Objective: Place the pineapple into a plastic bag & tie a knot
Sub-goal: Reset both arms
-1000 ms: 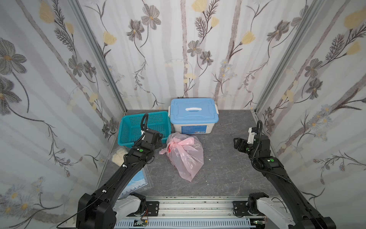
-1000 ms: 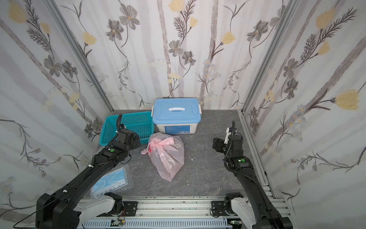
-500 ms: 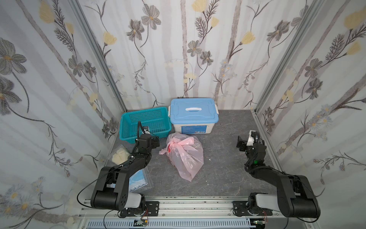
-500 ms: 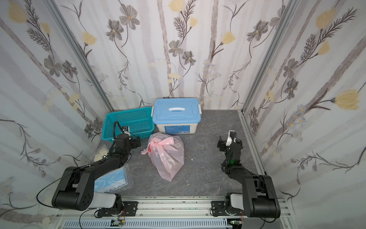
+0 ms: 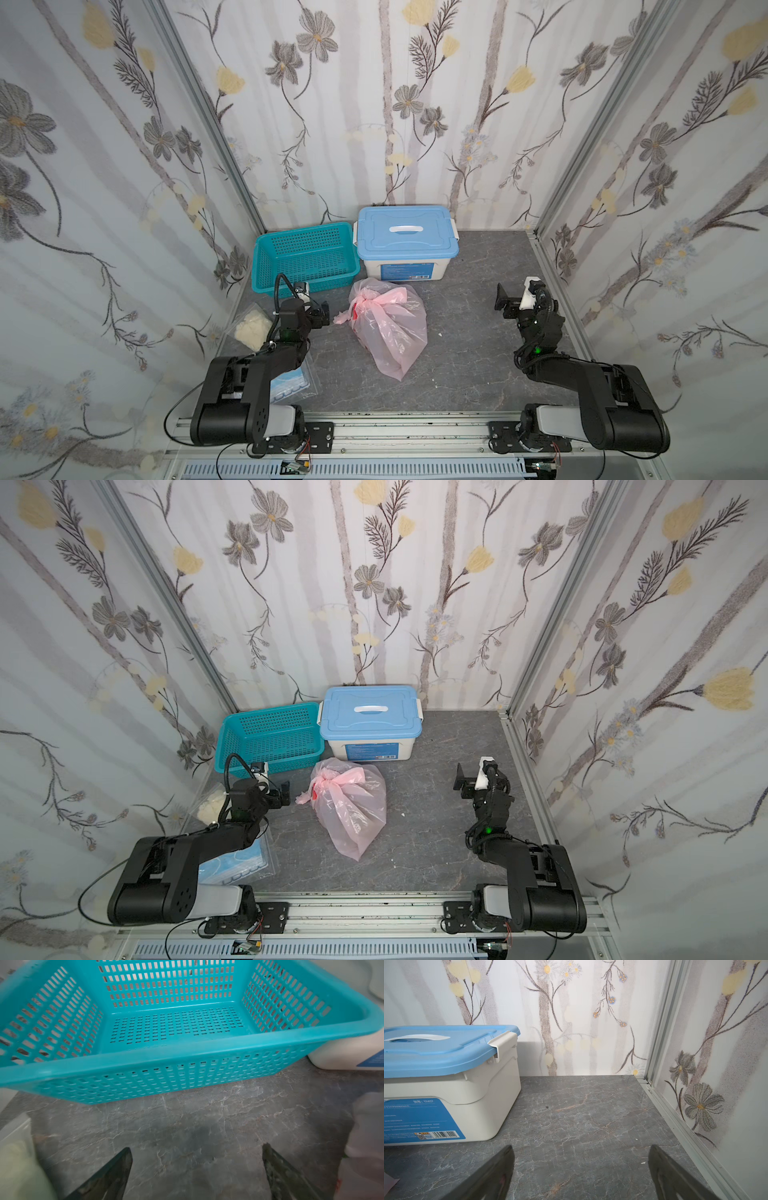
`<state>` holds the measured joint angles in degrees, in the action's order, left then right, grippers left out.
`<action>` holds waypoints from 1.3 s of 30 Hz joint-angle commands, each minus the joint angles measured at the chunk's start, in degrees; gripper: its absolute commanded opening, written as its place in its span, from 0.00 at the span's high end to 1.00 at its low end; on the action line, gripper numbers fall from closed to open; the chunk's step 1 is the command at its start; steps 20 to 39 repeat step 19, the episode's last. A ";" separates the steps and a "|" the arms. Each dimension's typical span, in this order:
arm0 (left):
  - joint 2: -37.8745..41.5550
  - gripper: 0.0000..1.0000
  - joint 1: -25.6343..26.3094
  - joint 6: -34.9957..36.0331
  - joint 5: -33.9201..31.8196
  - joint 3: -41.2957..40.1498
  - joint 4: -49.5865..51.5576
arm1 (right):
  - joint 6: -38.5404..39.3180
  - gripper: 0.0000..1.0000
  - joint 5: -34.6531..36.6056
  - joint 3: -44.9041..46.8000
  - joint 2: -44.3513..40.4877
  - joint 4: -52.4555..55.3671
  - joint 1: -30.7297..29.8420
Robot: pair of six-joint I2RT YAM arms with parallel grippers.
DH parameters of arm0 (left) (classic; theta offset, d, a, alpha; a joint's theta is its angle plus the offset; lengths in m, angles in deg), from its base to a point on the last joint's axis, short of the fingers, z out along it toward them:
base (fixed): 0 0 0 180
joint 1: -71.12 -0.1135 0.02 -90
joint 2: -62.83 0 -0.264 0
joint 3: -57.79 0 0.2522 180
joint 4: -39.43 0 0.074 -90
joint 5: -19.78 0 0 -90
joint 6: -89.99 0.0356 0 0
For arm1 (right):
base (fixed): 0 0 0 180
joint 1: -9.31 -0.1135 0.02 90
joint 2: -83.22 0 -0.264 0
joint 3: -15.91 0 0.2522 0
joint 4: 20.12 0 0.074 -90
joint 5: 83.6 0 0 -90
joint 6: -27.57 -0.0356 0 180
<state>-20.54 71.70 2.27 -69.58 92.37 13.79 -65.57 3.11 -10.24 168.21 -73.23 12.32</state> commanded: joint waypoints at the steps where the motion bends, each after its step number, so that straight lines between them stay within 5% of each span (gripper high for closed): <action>1: -6.32 0.00 -0.87 -2.59 1.36 1.26 -12.84 | 0.50 0.00 -1.74 -0.38 0.08 -2.98 0.16; 5: -6.07 0.00 2.55 -3.10 -13.23 0.90 -13.41 | 0.44 0.00 -1.81 -0.38 0.09 -2.88 0.25; 12: -6.03 0.00 0.19 -4.44 -8.12 2.38 -10.15 | 0.50 0.00 -1.72 -0.63 0.26 -2.56 0.25; 39: -6.06 0.00 0.20 -4.22 -8.00 1.78 -11.36 | 0.69 0.00 -1.18 -0.37 -0.09 -2.73 -0.08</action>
